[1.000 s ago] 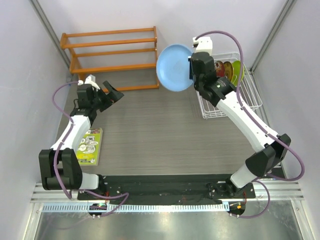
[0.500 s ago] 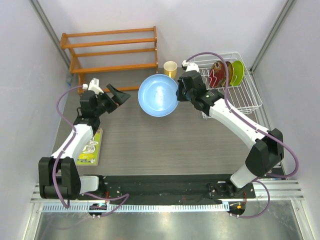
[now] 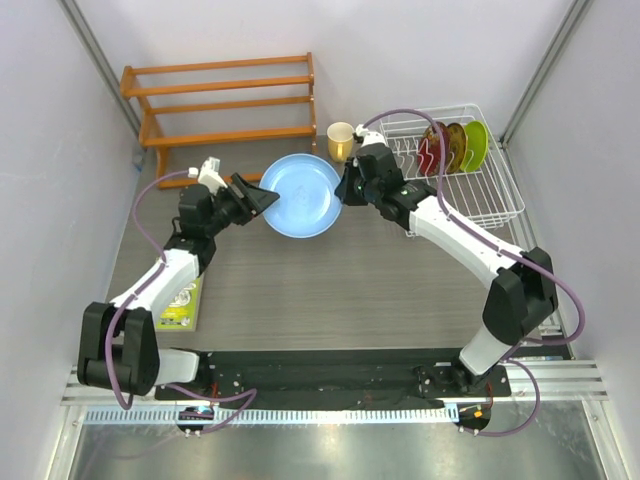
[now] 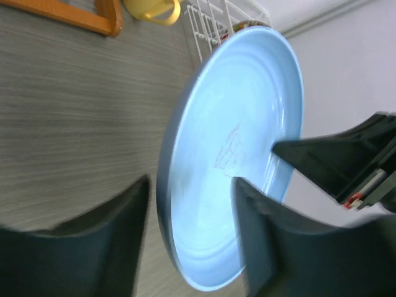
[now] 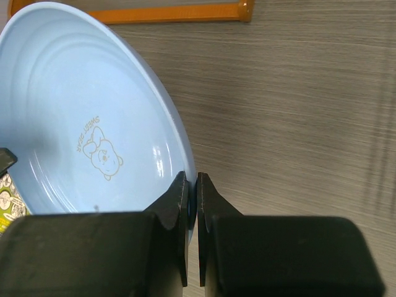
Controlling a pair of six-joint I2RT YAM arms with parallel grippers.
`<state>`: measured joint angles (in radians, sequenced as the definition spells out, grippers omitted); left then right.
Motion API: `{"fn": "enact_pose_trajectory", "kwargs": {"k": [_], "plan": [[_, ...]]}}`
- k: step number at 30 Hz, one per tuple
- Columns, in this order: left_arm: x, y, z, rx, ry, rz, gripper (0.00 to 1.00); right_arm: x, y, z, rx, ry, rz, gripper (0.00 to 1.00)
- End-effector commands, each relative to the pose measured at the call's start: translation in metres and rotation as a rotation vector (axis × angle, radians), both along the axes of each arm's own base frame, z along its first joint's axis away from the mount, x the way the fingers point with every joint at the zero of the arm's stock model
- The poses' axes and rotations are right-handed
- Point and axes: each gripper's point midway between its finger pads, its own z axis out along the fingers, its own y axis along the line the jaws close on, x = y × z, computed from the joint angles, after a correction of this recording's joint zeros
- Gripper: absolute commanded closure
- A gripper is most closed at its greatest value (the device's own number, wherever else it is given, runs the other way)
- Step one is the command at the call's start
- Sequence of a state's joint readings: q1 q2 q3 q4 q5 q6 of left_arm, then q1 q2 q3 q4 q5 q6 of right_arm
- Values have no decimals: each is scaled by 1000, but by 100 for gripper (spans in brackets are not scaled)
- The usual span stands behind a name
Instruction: Unload the plates from the dish rack
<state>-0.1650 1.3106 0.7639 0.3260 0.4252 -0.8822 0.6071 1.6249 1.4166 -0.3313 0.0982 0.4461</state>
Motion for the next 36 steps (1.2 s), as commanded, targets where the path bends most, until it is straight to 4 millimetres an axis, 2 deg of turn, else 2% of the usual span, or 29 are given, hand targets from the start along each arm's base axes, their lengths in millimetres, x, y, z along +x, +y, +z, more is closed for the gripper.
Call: {"fn": "enact_pose_trajectory", "kwargs": {"k": [1, 2, 5, 6, 8, 9, 10, 13, 15, 18, 20, 22, 23, 24, 26, 29, 33, 34, 36], "plan": [[6, -8, 12, 0, -57, -24, 58, 5, 13, 38, 106, -86, 13, 99], [6, -7, 8, 12, -47, -17, 76, 6, 12, 40, 103, -92, 6, 99], [7, 1, -6, 62, -12, 19, 100, 5, 8, 48, 99, -114, 4, 98], [7, 3, -9, 80, -11, 25, 100, 5, 8, 49, 94, -118, 6, 95], [8, 9, -15, 108, 9, 55, 100, 7, 2, 52, 78, -129, -14, 72], [8, 11, -17, 120, 16, 63, 100, 6, -2, 50, 52, -131, -18, 55], [7, 13, -21, 143, 30, 66, 100, 11, -12, 52, 17, -147, -67, 29], [6, 26, -38, 217, 89, 109, 100, 17, -45, 53, -104, -169, -165, 17], [3, 32, -51, 261, 133, 127, 100, 22, -75, 56, -201, -196, -268, 11], [-2, 38, -72, 299, 190, 135, 100, 30, -110, 61, -327, -217, -359, 9], [-3, 40, -84, 315, 223, 143, 100, 42, -136, 66, -349, -215, -419, 8], [-4, 45, -99, 342, 264, 160, 100, 52, -154, 61, -361, -195, -459, 8], [-7, 49, -108, 366, 296, 167, 100, 59, -173, 59, -366, -182, -497, 8], [-11, 53, -116, 383, 326, 179, 100, 66, -182, 50, -377, -161, -512, 8], [-11, 61, -126, 423, 352, 206, 100, 78, -204, 49, -385, -151, -554, 8], [-14, 71, -140, 468, 385, 239, 100, 96, -223, 40, -417, -133, -578, 8], [-16, 83, -154, 519, 436, 286, 100, 121, -235, 34, -442, -123, -585, 9], [-16, 85, -156, 532, 446, 291, 98, 128, -237, 38, -446, -134, -592, 9], [-19, 96, -163, 578, 478, 326, 89, 141, -241, 22, -478, -106, -591, 9]]}}
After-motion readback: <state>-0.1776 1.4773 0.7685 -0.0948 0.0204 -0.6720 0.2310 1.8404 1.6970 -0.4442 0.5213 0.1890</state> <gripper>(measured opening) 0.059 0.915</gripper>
